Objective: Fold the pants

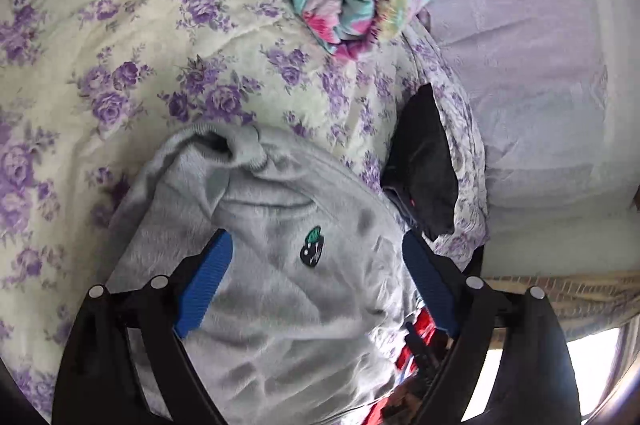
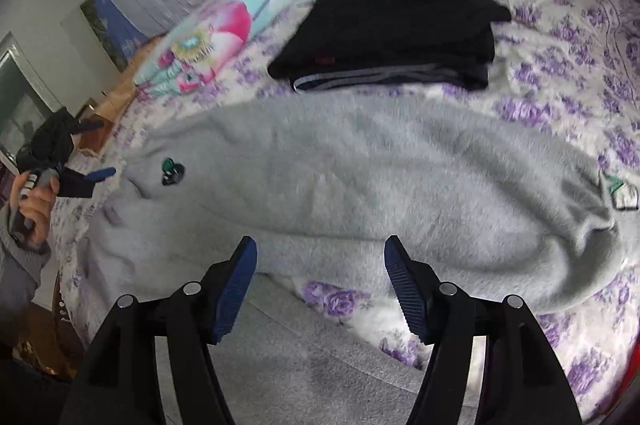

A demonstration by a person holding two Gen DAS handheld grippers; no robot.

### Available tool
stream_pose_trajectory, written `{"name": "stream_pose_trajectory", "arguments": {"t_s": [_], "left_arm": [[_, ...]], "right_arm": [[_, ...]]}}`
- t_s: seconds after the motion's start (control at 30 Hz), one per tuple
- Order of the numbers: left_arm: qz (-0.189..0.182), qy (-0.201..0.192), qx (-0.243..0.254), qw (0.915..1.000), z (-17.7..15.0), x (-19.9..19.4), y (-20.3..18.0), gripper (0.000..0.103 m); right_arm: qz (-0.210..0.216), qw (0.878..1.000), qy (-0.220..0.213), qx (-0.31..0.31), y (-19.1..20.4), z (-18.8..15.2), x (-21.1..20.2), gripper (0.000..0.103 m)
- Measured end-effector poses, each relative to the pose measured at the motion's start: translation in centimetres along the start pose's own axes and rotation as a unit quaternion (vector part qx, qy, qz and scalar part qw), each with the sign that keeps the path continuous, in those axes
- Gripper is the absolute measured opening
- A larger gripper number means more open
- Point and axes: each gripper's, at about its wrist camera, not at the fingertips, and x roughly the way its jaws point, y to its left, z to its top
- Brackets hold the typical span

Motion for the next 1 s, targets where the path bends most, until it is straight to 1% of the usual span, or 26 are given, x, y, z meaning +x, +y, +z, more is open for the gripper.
{"name": "stream_pose_trajectory", "arguments": {"t_s": [0.03,0.1,0.13,0.17,0.2,0.23,0.27,0.3,0.33,0.37,0.4,0.43,0.47,0.53,0.57,0.6,0.63,0.67,0.73,0.8,0.83,0.87,0.9,0.93,0.97,1.0], "left_arm": [[0.014,-0.006,0.018,0.9997,-1.1,-0.8,-0.4,0.087],[0.035,-0.015,0.035,0.9987,-2.9,-2.4,-0.2,0.087],[0.04,-0.02,0.031,0.9985,-3.4,-3.0,0.3,0.087],[0.041,-0.025,0.021,0.9986,-3.7,-3.5,0.9,0.087],[0.041,-0.029,0.007,0.9987,-3.6,-4.0,1.7,0.087],[0.043,-0.037,-0.008,0.9983,-3.2,-4.4,2.4,0.087],[0.047,-0.05,-0.024,0.9974,-2.5,-4.7,3.0,0.086],[0.046,-0.061,-0.03,0.9966,-1.9,-4.9,3.3,0.086],[0.05,-0.068,-0.022,0.9962,-1.1,-4.6,3.0,0.086],[0.071,-0.077,0.002,0.9945,-0.3,-4.2,2.4,0.086],[0.11,-0.089,0.034,0.9894,0.5,-3.7,1.6,0.086],[0.147,-0.099,0.07,0.9817,1.1,-3.1,0.8,0.085],[0.172,-0.102,0.108,0.9738,1.5,-2.4,0.0,0.085],[0.214,-0.088,0.172,0.9574,2.1,-0.7,-1.3,0.078],[0.232,-0.079,0.204,0.9477,2.1,0.2,-1.8,0.076],[0.247,-0.074,0.234,0.9373,2.0,1.1,-2.4,0.072],[0.264,-0.072,0.262,0.9254,1.8,1.8,-2.7,0.068],[0.278,-0.069,0.287,0.914,1.6,2.5,-3.0,0.067],[0.289,-0.049,0.32,0.9008,1.5,3.8,-3.1,0.061],[0.301,-0.041,0.343,0.8889,1.5,4.6,-3.0,0.06],[0.301,-0.035,0.35,0.8862,1.5,4.8,-2.8,0.058],[0.299,-0.027,0.353,0.8861,1.7,5.0,-2.5,0.053],[0.295,-0.015,0.354,0.8874,1.9,5.3,-2.1,0.042],[0.297,-0.012,0.355,0.8863,2.1,5.3,-1.7,0.038],[0.293,-0.01,0.356,0.8874,2.1,5.3,-1.6,0.037],[0.287,-0.01,0.356,0.8893,2.2,5.1,-1.4,0.034]], "right_arm": [[-0.003,1.0,0.01,-0.012,-0.2,0.2,0.1,0.075],[-0.018,0.999,0.035,-0.034,-0.4,0.5,0.4,0.077],[-0.026,0.998,0.032,-0.047,-0.3,0.6,0.0,0.076],[-0.033,0.998,0.016,-0.059,-0.1,0.8,-0.8,0.076],[-0.034,0.997,-0.016,-0.071,0.2,1.1,-1.9,0.076],[-0.034,0.995,-0.05,-0.078,0.6,1.3,-2.9,0.08],[-0.032,0.992,-0.085,-0.087,0.8,1.7,-3.8,0.098],[-0.02,0.989,-0.106,-0.102,1.0,1.9,-4.2,0.099],[-0.008,0.987,-0.103,-0.125,1.1,2.1,-3.7,0.099],[-0.02,0.985,-0.073,-0.153,1.4,2.5,-2.5,0.099],[-0.041,0.982,-0.052,-0.176,1.7,2.8,-1.6,0.099],[-0.046,0.979,-0.047,-0.194,1.9,3.1,-1.2,0.099],[-0.04,0.977,-0.046,-0.203,2.0,3.6,-0.9,0.096],[-0.036,0.976,-0.039,-0.213,1.9,4.7,-0.2,0.095],[-0.035,0.974,-0.035,-0.221,1.8,5.3,0.4,0.094],[-0.034,0.973,-0.027,-0.229,1.6,5.8,1.1,0.093],[-0.034,0.971,-0.016,-0.237,1.4,6.3,2.0,0.088],[-0.031,0.969,-0.002,-0.243,1.1,6.8,2.9,0.082],[-0.022,0.967,0.023,-0.253,0.7,7.9,4.8,0.077],[-0.012,0.963,0.042,-0.268,0.5,8.9,6.3,0.075],[-0.009,0.959,0.05,-0.277,0.5,9.2,7.0,0.074],[-0.007,0.956,0.057,-0.287,0.5,9.5,7.7,0.073],[-0.004,0.953,0.066,-0.297,0.5,9.9,8.4,0.073],[0.001,0.95,0.074,-0.304,0.5,10.1,9.1,0.072],[0.007,0.948,0.082,-0.307,0.5,10.4,9.7,0.07],[0.016,0.947,0.088,-0.308,0.4,10.6,10.2,0.068]]}}
